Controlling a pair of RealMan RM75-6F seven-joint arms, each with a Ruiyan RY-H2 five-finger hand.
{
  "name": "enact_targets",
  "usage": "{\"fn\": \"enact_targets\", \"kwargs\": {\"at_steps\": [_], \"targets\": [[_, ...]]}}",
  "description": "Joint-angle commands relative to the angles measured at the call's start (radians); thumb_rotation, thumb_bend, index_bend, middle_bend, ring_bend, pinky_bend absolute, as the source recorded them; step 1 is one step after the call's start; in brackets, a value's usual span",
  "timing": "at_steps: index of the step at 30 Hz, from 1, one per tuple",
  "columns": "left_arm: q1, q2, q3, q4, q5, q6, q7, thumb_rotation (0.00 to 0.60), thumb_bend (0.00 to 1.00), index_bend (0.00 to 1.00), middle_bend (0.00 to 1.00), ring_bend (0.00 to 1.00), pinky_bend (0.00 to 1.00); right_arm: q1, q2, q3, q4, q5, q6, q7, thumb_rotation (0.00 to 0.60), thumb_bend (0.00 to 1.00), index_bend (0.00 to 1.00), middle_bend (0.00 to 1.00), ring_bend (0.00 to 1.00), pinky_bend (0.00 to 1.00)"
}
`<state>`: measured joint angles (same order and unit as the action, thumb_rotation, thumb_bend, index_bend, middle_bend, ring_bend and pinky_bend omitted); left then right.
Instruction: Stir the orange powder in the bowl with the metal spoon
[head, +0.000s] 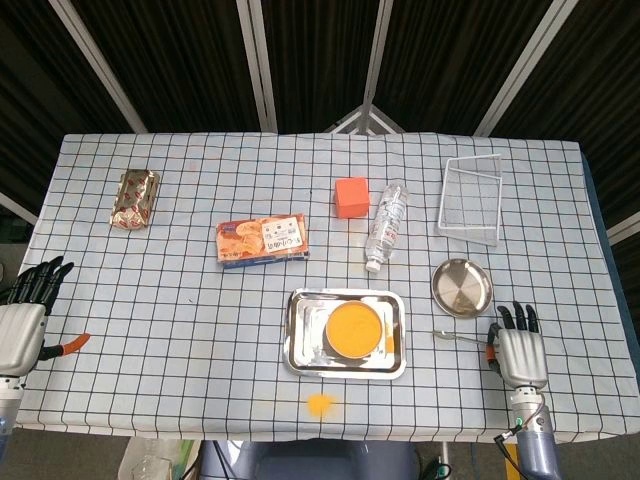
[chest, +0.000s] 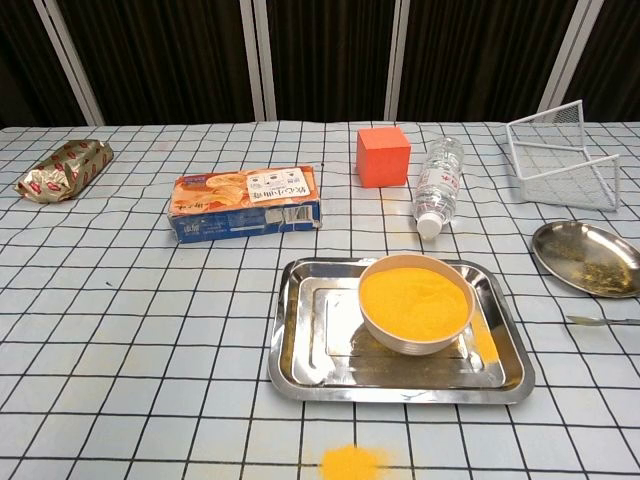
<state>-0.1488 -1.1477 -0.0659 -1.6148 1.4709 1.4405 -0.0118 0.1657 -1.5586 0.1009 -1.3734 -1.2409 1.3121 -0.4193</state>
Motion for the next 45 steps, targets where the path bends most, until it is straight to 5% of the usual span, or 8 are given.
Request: {"fn": "enact_targets", "kwargs": {"at_steps": [1,15,25,45], "targets": [[0.000,0.000,0.001,0.000,0.001,0.000,-0.001,0.600,0.02,0.00,0.00,0.00,0.00,0.001,0.004,0.005,-0.009,-0.003,0.006,0.006,0.600,0.59,0.74,0.21,0.00,0.00],[0.001,0.002,0.004,0.001,0.012,0.006,-0.008,0.600,0.02,0.00,0.00,0.00,0.00,0.016,0.065,0.068,-0.167,-0.021,0.062,0.032,0.600,0.61,0.75,0.21,0.00,0.00],[0.002,0.003,0.006,0.001,0.018,0.008,-0.018,0.600,0.02,0.00,0.00,0.00,0.00,0.062,0.038,0.069,-0.313,-0.088,0.087,-0.077,0.600,0.61,0.75,0.21,0.00,0.00],[-0.004,0.014,0.002,-0.007,-0.002,-0.015,-0.054,0.600,0.02,0.00,0.00,0.00,0.00,0.130,-0.177,0.033,-0.187,-0.076,0.054,-0.246,0.600,0.61,0.75,0.21,0.00,0.00]]}}
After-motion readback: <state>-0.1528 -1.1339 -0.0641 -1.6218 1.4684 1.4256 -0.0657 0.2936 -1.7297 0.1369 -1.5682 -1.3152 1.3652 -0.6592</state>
